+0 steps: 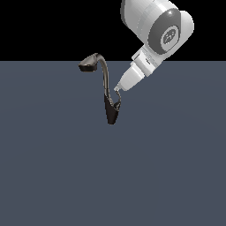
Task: Turn on the faucet by rotating a designated handle.
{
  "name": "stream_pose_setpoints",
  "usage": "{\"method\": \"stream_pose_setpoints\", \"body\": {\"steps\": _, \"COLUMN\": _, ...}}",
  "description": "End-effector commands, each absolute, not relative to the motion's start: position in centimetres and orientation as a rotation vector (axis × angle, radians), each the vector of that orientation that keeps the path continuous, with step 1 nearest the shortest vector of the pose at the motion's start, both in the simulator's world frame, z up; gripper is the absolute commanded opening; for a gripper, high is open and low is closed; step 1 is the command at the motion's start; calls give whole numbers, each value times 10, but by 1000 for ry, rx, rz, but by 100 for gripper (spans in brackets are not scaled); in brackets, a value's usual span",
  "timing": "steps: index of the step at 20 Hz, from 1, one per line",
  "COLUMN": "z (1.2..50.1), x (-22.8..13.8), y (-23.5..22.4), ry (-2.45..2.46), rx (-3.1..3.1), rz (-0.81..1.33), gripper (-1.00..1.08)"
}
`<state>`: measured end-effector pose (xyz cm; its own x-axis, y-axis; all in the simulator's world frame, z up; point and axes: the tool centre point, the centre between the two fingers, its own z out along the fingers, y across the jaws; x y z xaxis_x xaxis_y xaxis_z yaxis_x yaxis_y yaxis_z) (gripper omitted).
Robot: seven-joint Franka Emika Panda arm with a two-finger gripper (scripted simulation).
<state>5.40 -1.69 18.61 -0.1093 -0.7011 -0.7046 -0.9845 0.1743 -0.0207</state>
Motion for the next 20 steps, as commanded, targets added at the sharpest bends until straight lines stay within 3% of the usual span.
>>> {"method": "stream_pose_setpoints", "body": {"steps": 1, "z": 179, "x": 40, "y": -19, "ry": 1884, "rx": -1584, "rz": 649, "gripper": -100}}
{"method": "stream_pose_setpoints", "body": {"steps": 8, "z": 173, "x": 15, "y": -20, "ry": 1881, "rx": -1587, "rz": 654, "gripper": -100}}
{"method": "stream_pose_setpoints", "body": {"steps": 10, "z": 181, "x": 25, "y": -17, "ry": 1868, "rx": -1592, "rz": 637, "gripper": -100}}
{"method": "stream_pose_setpoints", "body": {"steps": 20, "z": 140, "x": -7, "y": -50, "ry": 1879, "rx": -1588, "rz": 654, "gripper": -100}}
